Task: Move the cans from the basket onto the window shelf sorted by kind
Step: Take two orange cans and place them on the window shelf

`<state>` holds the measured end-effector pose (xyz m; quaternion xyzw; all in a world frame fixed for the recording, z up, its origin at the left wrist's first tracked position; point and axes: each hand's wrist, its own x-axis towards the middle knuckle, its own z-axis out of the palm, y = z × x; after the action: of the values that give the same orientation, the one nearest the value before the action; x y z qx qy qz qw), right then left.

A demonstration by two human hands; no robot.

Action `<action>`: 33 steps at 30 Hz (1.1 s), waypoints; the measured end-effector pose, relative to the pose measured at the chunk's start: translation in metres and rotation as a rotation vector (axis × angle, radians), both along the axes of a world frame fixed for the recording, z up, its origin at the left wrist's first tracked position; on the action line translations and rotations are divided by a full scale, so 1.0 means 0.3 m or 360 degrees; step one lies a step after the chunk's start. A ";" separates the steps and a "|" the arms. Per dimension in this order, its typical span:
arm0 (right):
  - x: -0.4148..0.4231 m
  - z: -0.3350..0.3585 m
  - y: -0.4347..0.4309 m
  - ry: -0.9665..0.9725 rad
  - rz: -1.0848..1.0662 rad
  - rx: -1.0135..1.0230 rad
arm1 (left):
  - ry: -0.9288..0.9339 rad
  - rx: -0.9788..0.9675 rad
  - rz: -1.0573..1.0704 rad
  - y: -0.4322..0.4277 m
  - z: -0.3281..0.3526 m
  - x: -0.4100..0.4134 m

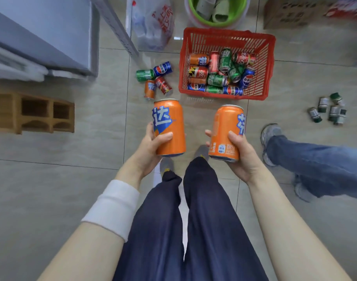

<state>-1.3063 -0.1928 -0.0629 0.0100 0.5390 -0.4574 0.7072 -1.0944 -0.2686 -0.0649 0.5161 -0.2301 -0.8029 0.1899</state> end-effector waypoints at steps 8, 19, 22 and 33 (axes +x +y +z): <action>0.302 0.151 0.086 0.0212 0.0048 -0.0041 | -0.0190 -0.0097 -0.0031 0.103 0.145 0.235; 0.366 0.293 0.165 0.0526 0.0254 -0.0285 | -0.0347 -0.0307 0.0013 0.253 0.292 0.288; 0.367 0.292 0.192 0.0577 0.0277 -0.0284 | -0.0395 -0.0349 -0.0021 0.296 0.311 0.280; 0.338 0.361 0.225 0.0694 0.0272 -0.0372 | -0.0435 -0.0504 -0.0012 0.319 0.390 0.222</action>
<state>-1.2047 -0.1253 0.0455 -0.2161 0.6211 -0.4466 0.6067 -1.0279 -0.1730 0.0523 0.5830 -0.3789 -0.6800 0.2327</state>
